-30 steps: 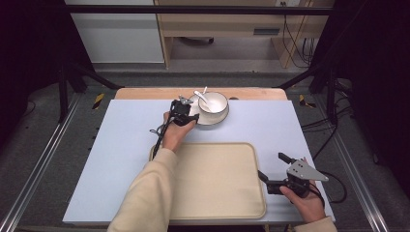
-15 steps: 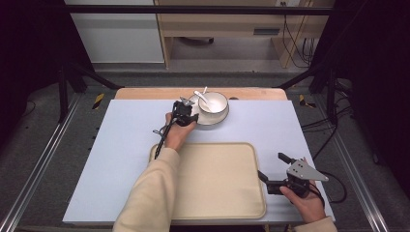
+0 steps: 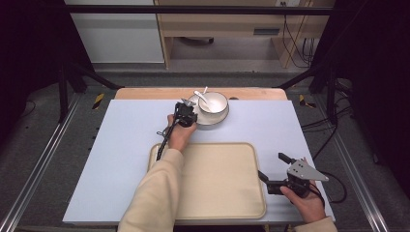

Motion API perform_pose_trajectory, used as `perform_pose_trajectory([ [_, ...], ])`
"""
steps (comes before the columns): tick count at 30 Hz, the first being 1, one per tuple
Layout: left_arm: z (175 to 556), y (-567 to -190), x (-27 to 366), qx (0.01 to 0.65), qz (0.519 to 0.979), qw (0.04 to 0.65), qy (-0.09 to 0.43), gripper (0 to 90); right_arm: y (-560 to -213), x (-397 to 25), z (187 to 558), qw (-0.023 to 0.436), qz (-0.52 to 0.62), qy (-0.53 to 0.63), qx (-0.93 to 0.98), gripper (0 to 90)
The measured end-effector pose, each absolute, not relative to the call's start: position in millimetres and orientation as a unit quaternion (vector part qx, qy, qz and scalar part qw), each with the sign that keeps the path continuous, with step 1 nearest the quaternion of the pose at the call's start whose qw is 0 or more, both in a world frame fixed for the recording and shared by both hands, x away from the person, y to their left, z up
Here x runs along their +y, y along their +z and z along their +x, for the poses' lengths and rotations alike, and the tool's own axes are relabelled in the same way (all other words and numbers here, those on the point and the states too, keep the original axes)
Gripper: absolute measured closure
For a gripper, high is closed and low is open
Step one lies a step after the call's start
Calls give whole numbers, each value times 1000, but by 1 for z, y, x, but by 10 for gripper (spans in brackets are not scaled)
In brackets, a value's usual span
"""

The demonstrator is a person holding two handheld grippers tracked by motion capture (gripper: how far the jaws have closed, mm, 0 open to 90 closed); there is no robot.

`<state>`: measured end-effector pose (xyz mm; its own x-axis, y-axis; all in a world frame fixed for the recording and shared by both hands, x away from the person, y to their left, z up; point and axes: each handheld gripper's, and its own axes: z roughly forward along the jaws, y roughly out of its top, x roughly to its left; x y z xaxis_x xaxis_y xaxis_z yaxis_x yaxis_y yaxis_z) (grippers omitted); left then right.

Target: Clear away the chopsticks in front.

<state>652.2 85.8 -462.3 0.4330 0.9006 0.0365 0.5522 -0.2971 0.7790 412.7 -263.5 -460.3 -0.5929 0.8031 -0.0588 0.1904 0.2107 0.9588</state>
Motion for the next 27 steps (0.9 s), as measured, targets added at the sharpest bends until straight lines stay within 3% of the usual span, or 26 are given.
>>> perform_pose_trajectory([
  [15,643,-441,100,503,742,363,256,853,-460,-263,412,291,345,525,722,31],
  [27,613,-425,130,533,714,370,262,853,-459,-262,412,293,342,525,722,31],
])
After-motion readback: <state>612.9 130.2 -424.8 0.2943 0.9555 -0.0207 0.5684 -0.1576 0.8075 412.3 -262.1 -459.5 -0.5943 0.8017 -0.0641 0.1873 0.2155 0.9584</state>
